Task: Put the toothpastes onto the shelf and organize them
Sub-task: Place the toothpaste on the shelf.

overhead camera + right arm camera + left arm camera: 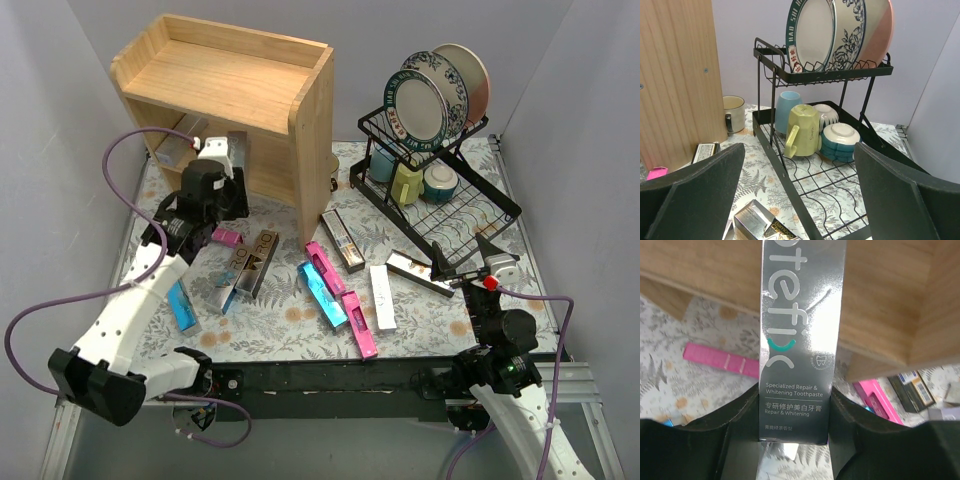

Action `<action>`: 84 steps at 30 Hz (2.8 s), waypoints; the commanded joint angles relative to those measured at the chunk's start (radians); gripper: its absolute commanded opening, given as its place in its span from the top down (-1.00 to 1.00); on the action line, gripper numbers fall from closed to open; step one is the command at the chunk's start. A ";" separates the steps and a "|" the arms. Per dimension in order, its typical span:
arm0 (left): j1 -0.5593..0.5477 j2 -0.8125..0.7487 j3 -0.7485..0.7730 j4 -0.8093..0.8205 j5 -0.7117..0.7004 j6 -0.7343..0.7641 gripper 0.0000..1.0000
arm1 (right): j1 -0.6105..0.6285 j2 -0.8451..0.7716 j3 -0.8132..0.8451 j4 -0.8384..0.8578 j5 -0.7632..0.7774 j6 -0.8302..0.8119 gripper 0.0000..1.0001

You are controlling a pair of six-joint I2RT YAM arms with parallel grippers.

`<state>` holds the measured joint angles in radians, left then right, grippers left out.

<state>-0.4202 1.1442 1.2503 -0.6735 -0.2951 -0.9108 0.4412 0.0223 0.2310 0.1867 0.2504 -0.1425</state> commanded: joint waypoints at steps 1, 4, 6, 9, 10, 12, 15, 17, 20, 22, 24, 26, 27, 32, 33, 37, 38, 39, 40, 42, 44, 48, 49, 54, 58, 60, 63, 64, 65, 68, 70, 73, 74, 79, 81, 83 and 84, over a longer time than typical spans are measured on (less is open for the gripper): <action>0.141 0.084 0.049 0.210 0.160 0.164 0.52 | 0.007 0.008 0.019 0.046 -0.011 -0.005 -0.97; 0.211 0.147 0.080 0.256 0.198 0.199 0.49 | 0.007 0.005 0.018 0.045 -0.007 -0.005 -0.97; 0.234 0.169 0.087 0.293 0.217 0.228 0.47 | 0.007 0.004 0.018 0.048 -0.005 -0.005 -0.97; 0.282 0.195 0.077 0.341 0.260 0.254 0.41 | 0.007 -0.001 0.018 0.046 0.001 -0.005 -0.97; 0.303 0.206 0.077 0.348 0.276 0.257 0.39 | 0.007 -0.002 0.018 0.046 0.003 -0.006 -0.97; 0.317 0.216 0.080 0.359 0.284 0.260 0.32 | 0.007 -0.004 0.018 0.046 0.001 -0.006 -0.97; 0.331 0.229 0.072 0.364 0.275 0.256 0.13 | 0.007 -0.005 0.018 0.046 0.004 -0.006 -0.97; 0.333 0.224 0.057 0.370 0.278 0.240 -0.03 | 0.007 -0.007 0.018 0.046 0.007 -0.006 -0.97; 0.336 0.223 0.028 0.384 0.266 0.225 -0.12 | 0.007 -0.005 0.016 0.046 0.004 -0.006 -0.97; 0.339 0.223 0.014 0.388 0.258 0.220 -0.17 | 0.007 -0.007 0.018 0.046 0.001 -0.005 -0.97; 0.342 0.221 0.009 0.390 0.243 0.207 -0.32 | 0.007 -0.007 0.018 0.046 -0.002 -0.005 -0.97; 0.343 0.212 0.018 0.381 0.220 0.167 -0.46 | 0.007 -0.008 0.018 0.046 0.000 -0.005 -0.97; 0.343 0.197 0.020 0.376 0.211 0.147 -0.63 | 0.007 -0.009 0.018 0.046 0.000 -0.005 -0.97; 0.342 0.100 0.002 0.348 0.146 -0.051 -0.96 | 0.007 -0.013 0.016 0.046 0.006 -0.005 -0.97; 0.342 0.062 -0.006 0.341 0.117 -0.153 -0.97 | 0.007 -0.016 0.016 0.045 0.006 -0.005 -0.97; 0.344 -0.021 -0.080 0.331 0.094 -0.425 -0.96 | 0.008 -0.015 0.014 0.048 0.009 -0.005 -0.97; 0.343 -0.038 -0.097 0.337 0.096 -0.475 -0.96 | 0.008 -0.015 0.014 0.046 0.010 -0.006 -0.97; 0.345 -0.050 -0.136 0.344 0.102 -0.526 -0.96 | 0.008 -0.015 0.016 0.046 0.010 -0.006 -0.97; 0.345 -0.073 -0.156 0.366 0.105 -0.630 -0.97 | 0.008 -0.015 0.014 0.048 0.010 -0.005 -0.97; 0.345 -0.093 -0.225 0.403 0.111 -0.722 -0.96 | 0.008 -0.015 0.016 0.046 0.010 -0.006 -0.97; 0.347 -0.112 -0.271 0.465 0.106 -0.831 -0.96 | 0.008 -0.042 0.016 0.046 0.012 -0.006 -0.97; 0.348 -0.112 -0.350 0.554 0.120 -0.951 -0.96 | 0.008 -0.051 0.016 0.042 0.013 -0.006 -0.97; 0.348 -0.110 -0.383 0.599 0.120 -0.971 -0.96 | 0.008 -0.053 0.016 0.042 0.015 -0.006 -0.97; 0.351 -0.092 -0.471 0.791 0.151 -1.010 -0.96 | 0.008 -0.064 0.014 0.043 0.013 -0.006 -0.97; 0.360 -0.066 -0.496 0.880 0.168 -1.025 -0.89 | 0.008 -0.068 0.014 0.043 0.016 -0.006 -0.97; 0.363 -0.054 -0.499 0.893 0.172 -1.039 -0.83 | 0.008 -0.070 0.014 0.043 0.018 -0.006 -0.97; 0.370 -0.029 -0.489 0.899 0.189 -1.050 -0.72 | 0.008 -0.071 0.013 0.043 0.020 -0.006 -0.97; 0.371 -0.021 -0.488 0.899 0.194 -1.050 -0.67 | 0.008 -0.071 0.013 0.043 0.020 -0.006 -0.97; 0.371 -0.017 -0.486 0.896 0.195 -1.053 -0.65 | 0.008 -0.073 0.013 0.042 0.021 -0.006 -0.97; 0.373 -0.009 -0.480 0.878 0.195 -1.057 -0.63 | 0.008 -0.074 0.013 0.043 0.023 -0.006 -0.97; 0.379 -0.009 -0.489 0.881 0.195 -1.057 -0.61 | 0.008 -0.074 0.013 0.043 0.023 -0.006 -0.97; 0.386 -0.006 -0.496 0.887 0.194 -1.060 -0.57 | 0.008 -0.073 0.011 0.043 0.024 -0.006 -0.97; 0.391 0.000 -0.496 0.885 0.194 -1.059 -0.57 | 0.008 -0.073 0.011 0.043 0.023 -0.006 -0.97; 0.406 0.031 -0.500 0.907 0.215 -1.062 -0.54 | 0.008 -0.073 0.011 0.043 0.021 -0.005 -0.97; 0.411 0.046 -0.503 0.925 0.231 -1.065 -0.51 | 0.008 -0.071 0.011 0.043 0.018 -0.006 -0.97; 0.414 0.055 -0.500 0.930 0.237 -1.068 -0.49 | 0.008 -0.071 0.011 0.043 0.020 -0.006 -0.97; 0.416 0.061 -0.499 0.939 0.244 -1.067 -0.45 | 0.008 -0.071 0.011 0.043 0.020 -0.006 -0.97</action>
<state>-0.0151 1.1950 0.7609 0.2276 -0.0814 -1.9720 0.4419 0.0120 0.2310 0.1864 0.2596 -0.1425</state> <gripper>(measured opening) 0.749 0.984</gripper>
